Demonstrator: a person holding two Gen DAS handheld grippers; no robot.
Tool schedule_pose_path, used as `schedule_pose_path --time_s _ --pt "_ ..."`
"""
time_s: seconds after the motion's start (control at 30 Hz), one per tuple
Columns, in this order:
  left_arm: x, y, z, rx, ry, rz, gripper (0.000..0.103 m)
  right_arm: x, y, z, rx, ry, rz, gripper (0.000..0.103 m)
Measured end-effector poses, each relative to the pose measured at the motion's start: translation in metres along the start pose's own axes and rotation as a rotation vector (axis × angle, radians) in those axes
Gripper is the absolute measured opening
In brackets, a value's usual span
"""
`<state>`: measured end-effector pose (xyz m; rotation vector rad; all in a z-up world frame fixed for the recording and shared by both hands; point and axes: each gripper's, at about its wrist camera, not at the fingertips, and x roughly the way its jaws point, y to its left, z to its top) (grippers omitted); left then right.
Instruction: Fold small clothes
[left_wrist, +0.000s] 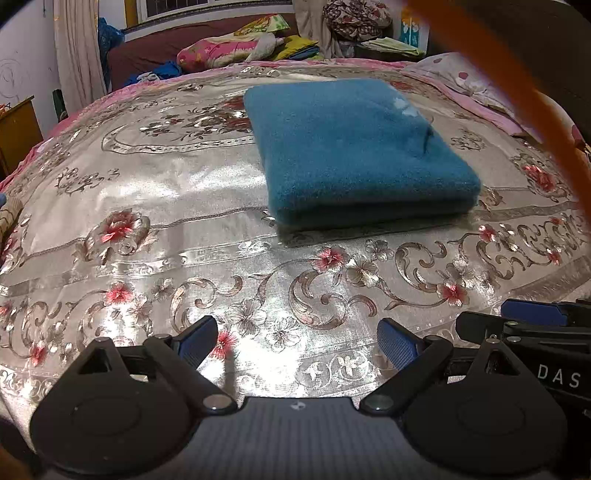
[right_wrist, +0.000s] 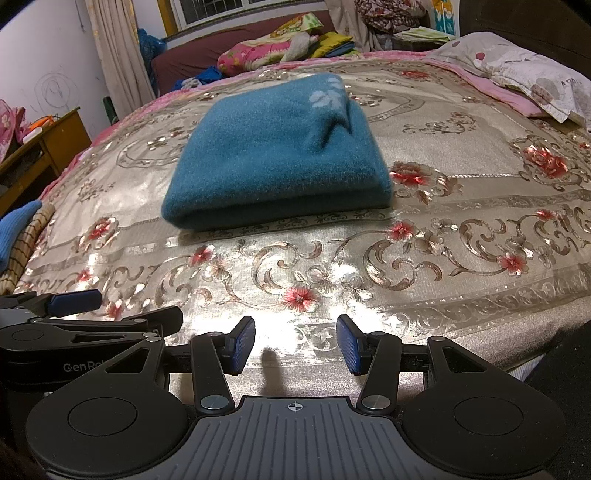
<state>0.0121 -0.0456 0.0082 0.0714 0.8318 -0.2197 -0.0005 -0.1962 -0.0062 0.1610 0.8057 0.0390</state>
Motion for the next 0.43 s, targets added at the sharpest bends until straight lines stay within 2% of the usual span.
schedule_pose_path --time_s 0.43 --pt "-0.0007 -0.0013 -0.0004 -0.002 0.002 -0.001 0.097 0.0001 -0.0001 0.0002 0.000 0.000 0.000 0.048"
